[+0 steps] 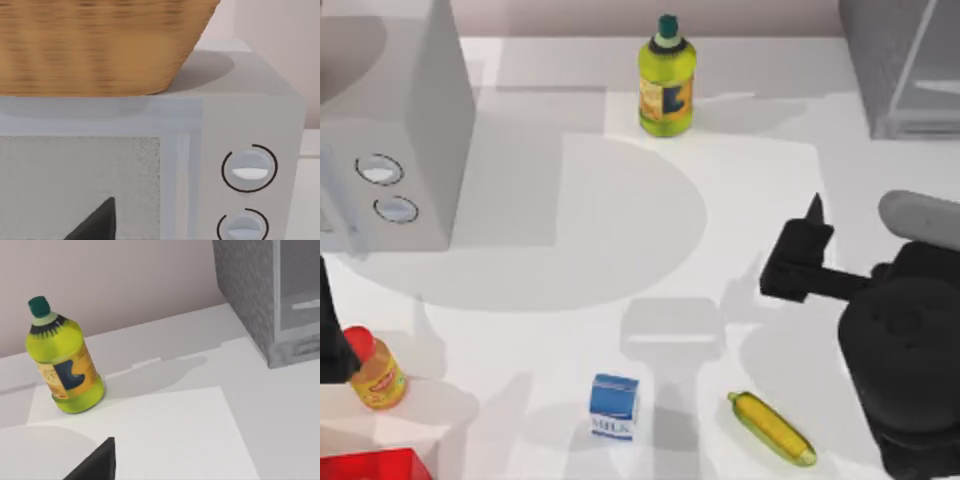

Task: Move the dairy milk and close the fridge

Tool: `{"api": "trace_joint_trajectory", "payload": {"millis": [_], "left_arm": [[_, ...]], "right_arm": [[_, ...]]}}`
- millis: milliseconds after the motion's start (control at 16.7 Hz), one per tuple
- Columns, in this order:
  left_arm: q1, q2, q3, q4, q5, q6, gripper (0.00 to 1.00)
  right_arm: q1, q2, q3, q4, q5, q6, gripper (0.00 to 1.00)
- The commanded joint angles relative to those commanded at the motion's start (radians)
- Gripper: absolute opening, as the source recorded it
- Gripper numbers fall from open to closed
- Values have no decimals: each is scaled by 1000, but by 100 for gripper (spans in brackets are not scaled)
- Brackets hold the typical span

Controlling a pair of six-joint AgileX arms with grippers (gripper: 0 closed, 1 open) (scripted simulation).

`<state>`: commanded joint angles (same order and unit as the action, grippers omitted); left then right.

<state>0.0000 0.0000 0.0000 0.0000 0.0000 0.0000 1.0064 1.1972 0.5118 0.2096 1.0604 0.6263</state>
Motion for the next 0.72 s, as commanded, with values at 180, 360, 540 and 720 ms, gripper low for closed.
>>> {"api": "trace_joint_trajectory", "payload": {"millis": [180, 360, 540, 720], "left_arm": [[0, 0, 0, 0, 0, 0, 100], [0, 0, 0, 0, 0, 0, 100], [0, 0, 0, 0, 0, 0, 100], [0, 0, 0, 0, 0, 0, 100]], "right_arm": [[12, 104, 98, -123, 37, 141, 100], [27, 210, 193, -246, 74, 283, 100], [47, 316, 285, -368, 106, 426, 100], [75, 418, 374, -484, 133, 567, 100]]}}
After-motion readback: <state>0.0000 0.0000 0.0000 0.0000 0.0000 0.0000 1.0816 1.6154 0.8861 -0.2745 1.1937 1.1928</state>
